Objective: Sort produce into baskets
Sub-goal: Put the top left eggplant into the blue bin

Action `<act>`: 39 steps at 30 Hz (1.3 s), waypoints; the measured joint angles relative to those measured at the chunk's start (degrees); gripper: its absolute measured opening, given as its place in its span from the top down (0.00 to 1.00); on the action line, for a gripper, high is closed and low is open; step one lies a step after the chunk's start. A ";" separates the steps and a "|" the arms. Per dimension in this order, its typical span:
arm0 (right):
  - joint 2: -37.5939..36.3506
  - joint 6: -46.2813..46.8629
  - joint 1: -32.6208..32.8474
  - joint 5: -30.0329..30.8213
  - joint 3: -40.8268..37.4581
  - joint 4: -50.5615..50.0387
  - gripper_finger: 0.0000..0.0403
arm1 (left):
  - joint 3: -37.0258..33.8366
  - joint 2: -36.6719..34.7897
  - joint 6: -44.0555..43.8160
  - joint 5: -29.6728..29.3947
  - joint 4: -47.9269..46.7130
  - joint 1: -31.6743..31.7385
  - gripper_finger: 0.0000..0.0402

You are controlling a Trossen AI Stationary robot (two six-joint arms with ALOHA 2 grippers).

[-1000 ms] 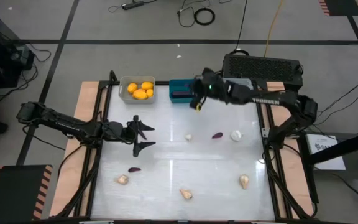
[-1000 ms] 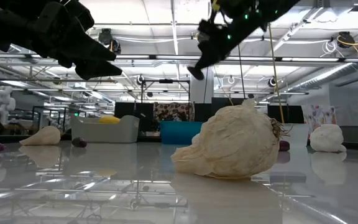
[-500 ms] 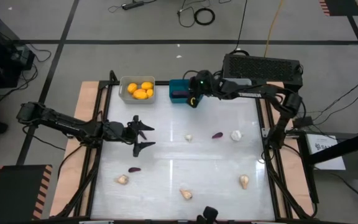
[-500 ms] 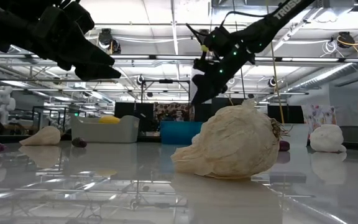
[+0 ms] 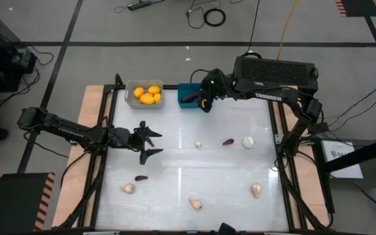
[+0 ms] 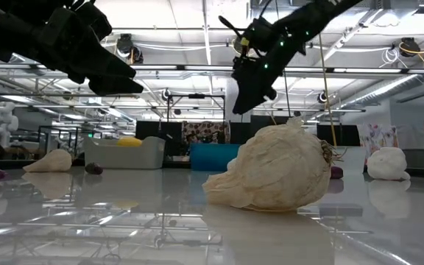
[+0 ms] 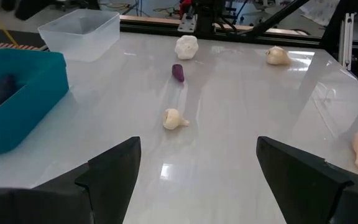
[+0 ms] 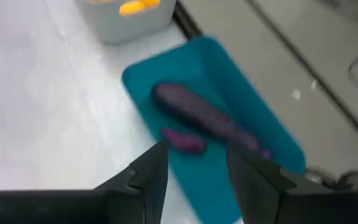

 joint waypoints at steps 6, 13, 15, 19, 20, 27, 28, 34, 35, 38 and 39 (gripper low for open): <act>0.01 5.31 3.83 -5.72 5.19 -13.45 0.62 | 0.00 0.00 0.22 0.00 0.01 0.04 0.19; 2.01 11.84 13.04 -7.21 5.19 -6.51 0.62 | 0.00 0.00 -0.03 0.00 -0.02 0.04 0.19; 3.87 13.94 16.31 -7.11 5.09 -3.06 0.62 | 0.00 0.00 -0.03 0.00 0.00 0.04 0.19; 9.54 21.32 22.74 -2.14 5.19 8.48 0.62 | 0.45 -0.35 2.74 -2.37 -0.22 0.04 0.19; 11.52 21.87 24.12 -0.56 5.19 12.14 0.62 | 0.77 -0.73 3.92 -4.27 -0.16 0.04 0.19; 25.36 22.28 29.44 9.05 5.14 40.80 0.62 | 1.77 -5.32 6.20 -23.31 -0.92 0.09 0.19; 27.45 22.28 29.63 10.56 5.15 45.17 0.62 | 1.77 -6.10 6.29 -26.31 -2.48 0.09 0.19; 36.57 24.98 29.22 12.78 7.39 55.85 0.62 | 1.75 -8.57 3.22 -45.91 -9.86 0.09 0.19; 37.69 25.63 29.16 12.56 8.29 55.84 0.62 | 1.75 -8.55 2.99 -48.73 -10.50 0.09 0.19; 41.02 26.26 29.11 12.21 10.95 55.65 0.62 | 1.75 -8.52 2.98 -52.11 -12.31 0.09 0.19; 41.86 26.25 29.11 12.20 11.78 55.40 0.62 | 1.75 -8.55 2.96 -52.14 -12.85 0.09 0.19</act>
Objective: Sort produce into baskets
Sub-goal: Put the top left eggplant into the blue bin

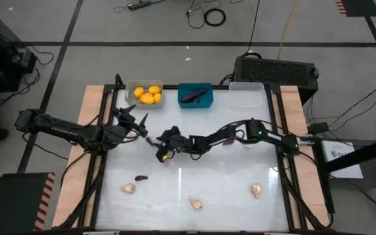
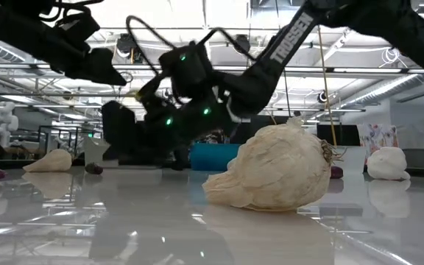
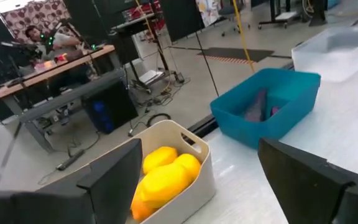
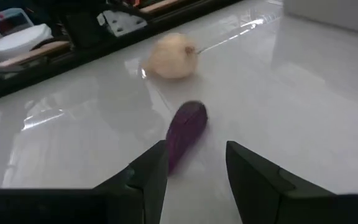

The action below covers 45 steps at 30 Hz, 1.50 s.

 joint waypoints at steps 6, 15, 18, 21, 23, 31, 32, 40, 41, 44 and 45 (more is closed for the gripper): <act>3.48 -0.08 0.54 -0.26 5.25 -0.02 0.62 | 0.00 0.03 0.02 -0.01 -0.72 -0.02 0.19; 4.31 -3.02 1.46 2.16 8.00 -8.17 0.62 | 0.00 0.02 0.26 -0.01 -0.64 -0.04 0.19; 4.20 -5.54 1.59 2.06 8.08 -9.89 0.64 | 0.00 0.02 0.29 -0.01 -0.62 -0.04 0.19; 4.16 -8.10 1.70 2.13 8.10 -10.81 0.71 | 0.00 0.02 0.28 -0.01 -0.60 -0.04 0.19; 4.16 -8.58 1.68 2.29 8.10 -10.97 0.78 | 0.00 0.02 0.28 -0.01 -0.61 -0.04 0.19; 2.34 -8.67 1.22 0.87 7.92 -13.79 0.97 | 0.00 0.02 0.26 -0.01 -0.62 -0.04 0.19; 1.24 -8.74 1.12 0.50 7.87 -16.21 0.97 | -0.01 0.02 0.28 -0.01 -0.64 -0.04 0.19; -13.78 -14.88 -1.30 0.34 7.95 -42.79 0.99 | -0.04 0.04 0.24 0.01 -2.09 -0.04 0.19; -15.51 -14.98 -1.93 0.35 7.95 -46.38 0.99 | -0.04 0.03 0.24 0.01 -2.12 -0.04 0.19; -20.61 -14.91 -4.04 0.30 7.92 -57.13 0.99 | -0.04 0.03 0.22 1.02 -2.08 -0.04 0.19; -22.17 -15.40 -4.89 0.34 7.92 -60.45 0.99 | -0.04 0.04 0.19 1.69 -2.04 -0.04 0.19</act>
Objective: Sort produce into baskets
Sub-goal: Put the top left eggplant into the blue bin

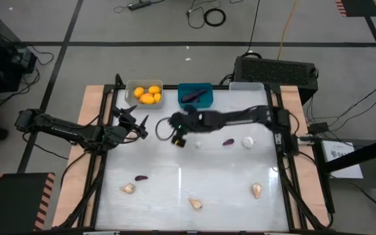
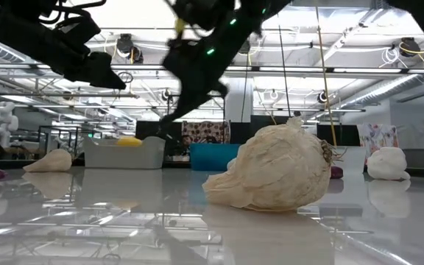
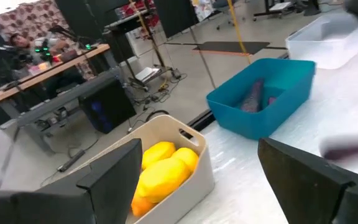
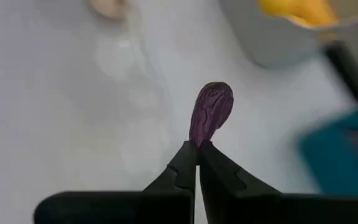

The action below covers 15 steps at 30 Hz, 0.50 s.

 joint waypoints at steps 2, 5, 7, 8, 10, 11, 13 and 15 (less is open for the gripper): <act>-2.51 -1.31 -2.02 1.27 0.02 -5.79 1.00 | 0.00 -0.02 -0.12 1.28 0.05 0.00 0.19; -3.92 -2.07 -5.20 4.91 0.02 -11.29 1.00 | 0.00 -0.01 -0.22 2.85 0.22 0.00 0.19; -4.05 -2.26 -7.42 5.39 0.00 -13.31 0.99 | 0.00 -0.02 -0.24 3.93 0.56 0.00 0.19; -4.05 -2.60 -8.48 5.38 0.00 -13.82 0.99 | 0.00 -0.02 -0.25 4.48 0.62 0.00 0.19; -4.10 -3.46 -10.66 5.38 0.00 -14.66 0.99 | 0.00 0.00 -0.26 5.79 0.59 0.00 0.19; -3.80 -3.91 -11.66 5.40 0.00 -14.69 0.99 | 0.00 -0.02 -0.26 6.34 0.57 0.00 0.19; -3.39 -4.19 -13.64 5.45 0.00 -14.63 0.99 | 0.00 0.00 -0.26 7.12 0.57 0.00 0.19; -3.26 -4.17 -15.28 5.46 -0.04 -14.87 0.99 | 0.00 -0.02 -0.24 7.34 0.55 0.04 0.19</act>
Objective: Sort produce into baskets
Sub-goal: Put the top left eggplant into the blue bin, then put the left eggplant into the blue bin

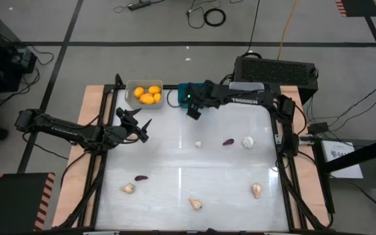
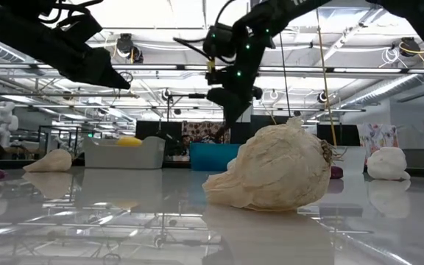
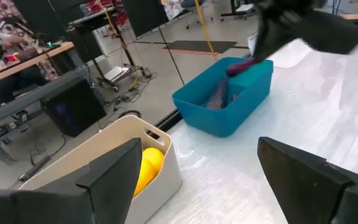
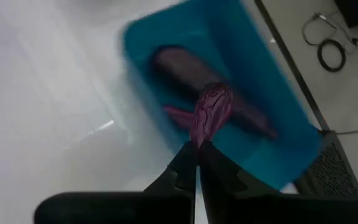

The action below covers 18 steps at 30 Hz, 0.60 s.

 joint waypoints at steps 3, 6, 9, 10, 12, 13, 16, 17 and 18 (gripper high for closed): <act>-0.15 -0.04 -1.75 0.15 0.02 0.31 0.98 | 0.00 0.00 0.11 0.07 -0.04 0.01 0.19; -0.11 -0.04 -2.79 -0.09 0.02 -0.02 0.93 | 0.00 0.01 0.15 0.12 -0.07 0.01 0.19; -0.13 0.00 -3.49 -0.53 0.02 -0.02 0.86 | 0.00 0.00 0.33 0.41 -0.09 0.01 0.19; -0.12 0.23 -3.70 -0.74 0.02 0.04 0.83 | 0.00 0.00 0.33 0.99 -0.11 0.01 0.19; -0.11 0.44 -3.92 -0.95 0.02 0.39 0.78 | 0.00 0.00 0.33 1.73 -0.13 0.01 0.19; -0.11 0.46 -3.99 -0.98 0.02 0.60 0.76 | 0.00 0.00 0.33 1.84 -0.13 0.01 0.19; -0.11 0.58 -3.89 -2.31 0.02 0.66 0.71 | 0.00 0.00 0.33 2.00 -0.13 -0.01 0.19; -0.11 0.60 -3.68 -3.49 0.02 0.56 0.70 | 0.00 0.00 0.33 2.15 -0.13 -0.02 0.19; -0.11 0.59 -3.38 -5.05 0.02 0.51 0.69 | 0.00 0.00 0.37 2.63 -0.13 -0.02 0.19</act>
